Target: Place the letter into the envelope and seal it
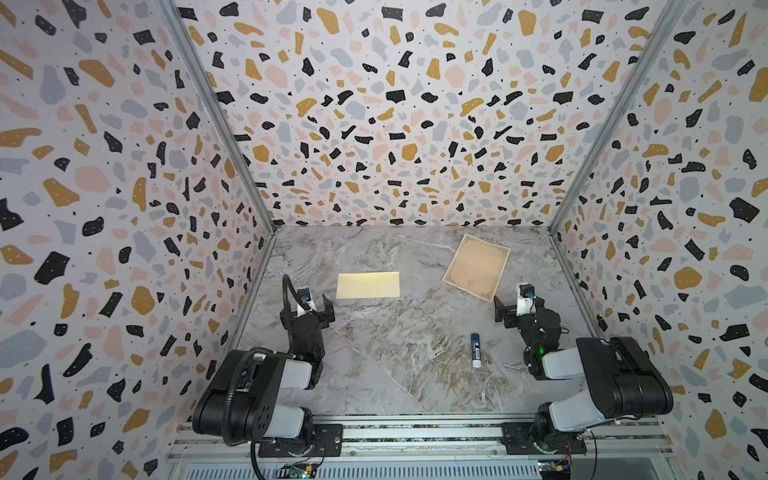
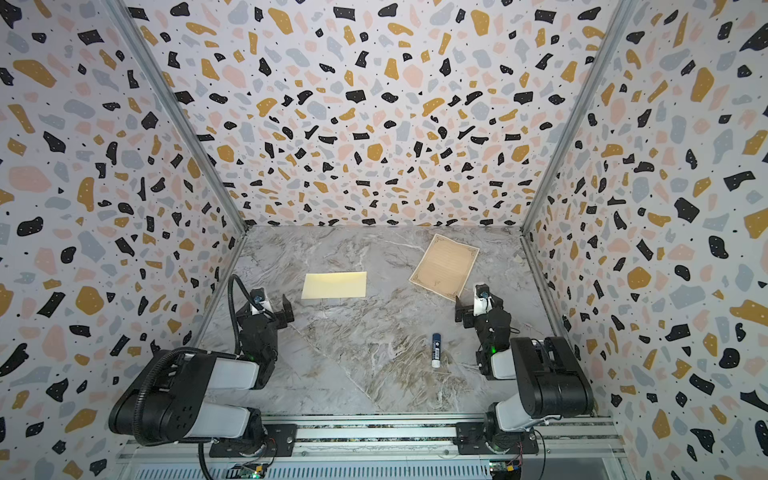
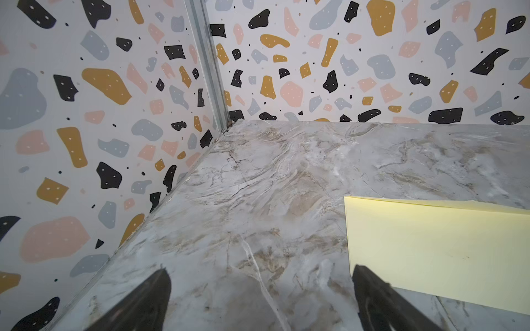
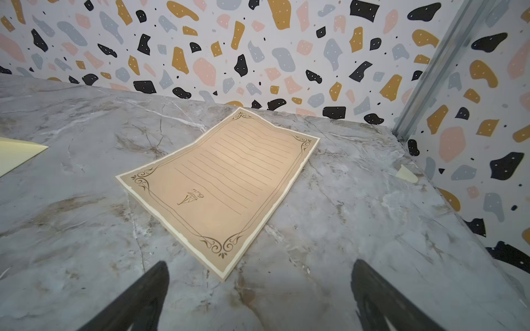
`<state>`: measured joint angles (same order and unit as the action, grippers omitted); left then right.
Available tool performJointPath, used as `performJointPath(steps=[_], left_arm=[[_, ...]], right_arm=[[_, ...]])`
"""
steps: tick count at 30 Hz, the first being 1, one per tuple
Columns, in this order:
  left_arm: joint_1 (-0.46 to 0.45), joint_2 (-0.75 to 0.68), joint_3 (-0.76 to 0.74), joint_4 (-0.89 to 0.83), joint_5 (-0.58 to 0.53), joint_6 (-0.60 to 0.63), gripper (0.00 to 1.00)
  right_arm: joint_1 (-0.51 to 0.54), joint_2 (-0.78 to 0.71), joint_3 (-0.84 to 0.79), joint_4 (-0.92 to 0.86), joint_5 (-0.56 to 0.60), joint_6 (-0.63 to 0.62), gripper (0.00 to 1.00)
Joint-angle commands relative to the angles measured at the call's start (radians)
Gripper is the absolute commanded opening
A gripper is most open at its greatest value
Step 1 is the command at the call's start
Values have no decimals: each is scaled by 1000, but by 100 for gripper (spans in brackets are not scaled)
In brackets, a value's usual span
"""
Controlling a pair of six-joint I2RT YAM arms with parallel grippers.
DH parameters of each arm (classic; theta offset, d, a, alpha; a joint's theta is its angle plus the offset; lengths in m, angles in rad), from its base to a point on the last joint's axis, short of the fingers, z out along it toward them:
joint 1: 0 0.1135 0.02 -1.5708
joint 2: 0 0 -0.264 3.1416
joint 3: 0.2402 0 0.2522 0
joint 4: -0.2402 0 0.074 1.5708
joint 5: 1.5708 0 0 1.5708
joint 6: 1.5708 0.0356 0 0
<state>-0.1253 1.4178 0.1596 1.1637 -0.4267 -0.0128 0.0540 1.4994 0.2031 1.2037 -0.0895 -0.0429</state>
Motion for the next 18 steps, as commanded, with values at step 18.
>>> performJointPath(steps=[18], left_arm=[[6, -16, 12, 34, 0, -3, 100]], right_arm=[[-11, -6, 27, 3, -11, 16, 99]])
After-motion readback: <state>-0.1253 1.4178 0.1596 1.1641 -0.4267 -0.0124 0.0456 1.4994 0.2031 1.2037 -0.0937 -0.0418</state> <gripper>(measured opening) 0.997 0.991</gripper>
